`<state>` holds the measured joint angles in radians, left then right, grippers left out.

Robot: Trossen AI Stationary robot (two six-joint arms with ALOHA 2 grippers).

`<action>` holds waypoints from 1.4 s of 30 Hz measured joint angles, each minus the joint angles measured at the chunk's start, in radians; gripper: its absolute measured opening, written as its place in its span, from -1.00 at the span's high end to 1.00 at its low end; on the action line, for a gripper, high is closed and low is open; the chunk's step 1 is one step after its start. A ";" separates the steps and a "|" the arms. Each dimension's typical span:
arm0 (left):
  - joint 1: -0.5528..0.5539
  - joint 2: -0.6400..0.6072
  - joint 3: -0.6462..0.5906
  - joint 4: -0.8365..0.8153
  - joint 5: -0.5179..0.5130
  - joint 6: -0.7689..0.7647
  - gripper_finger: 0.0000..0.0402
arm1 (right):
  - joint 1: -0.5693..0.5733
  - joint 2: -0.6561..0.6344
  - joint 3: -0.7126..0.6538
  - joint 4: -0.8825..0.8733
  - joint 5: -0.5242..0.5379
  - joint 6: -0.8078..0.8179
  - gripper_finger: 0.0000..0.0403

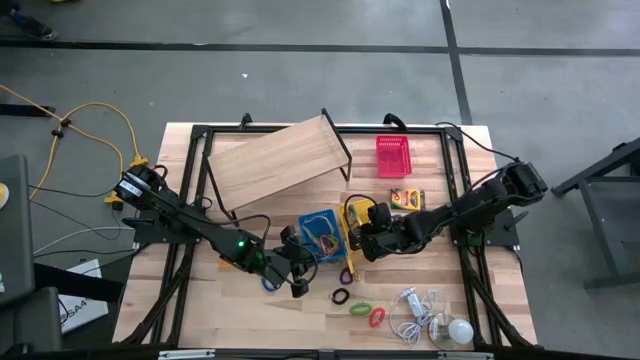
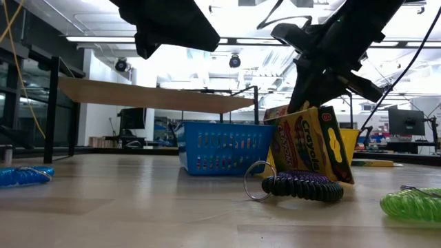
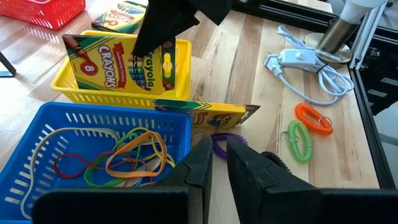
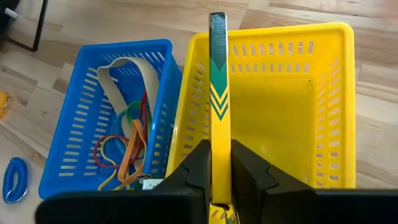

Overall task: Pick & Place Office Desk Supplies
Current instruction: Put the top left yellow crayon box into the yellow bin

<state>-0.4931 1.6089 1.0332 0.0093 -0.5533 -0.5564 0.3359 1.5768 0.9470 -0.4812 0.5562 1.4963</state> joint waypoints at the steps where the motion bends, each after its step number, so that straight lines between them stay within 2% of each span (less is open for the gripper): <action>1: 0.000 0.000 0.000 0.000 0.000 0.000 0.78 | 0.000 0.000 0.000 0.000 0.002 0.000 0.82; 16: 0.000 0.000 0.000 0.001 0.000 0.000 0.78 | -0.003 0.052 0.000 0.006 0.008 0.018 0.82; 34: 0.000 0.000 0.000 0.003 0.000 0.000 0.78 | -0.005 0.049 0.000 0.022 0.022 -0.008 0.81; 37: 0.000 0.000 0.000 0.003 0.000 0.000 0.78 | -0.008 0.049 0.000 0.022 0.025 -0.018 0.72; 42: 0.000 0.000 0.000 0.003 0.000 0.000 0.78 | -0.012 0.049 0.000 0.022 0.023 -0.023 0.43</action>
<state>-0.4931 1.6089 1.0330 0.0124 -0.5533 -0.5564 0.3241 1.6260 0.9470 -0.4589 0.5797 1.4734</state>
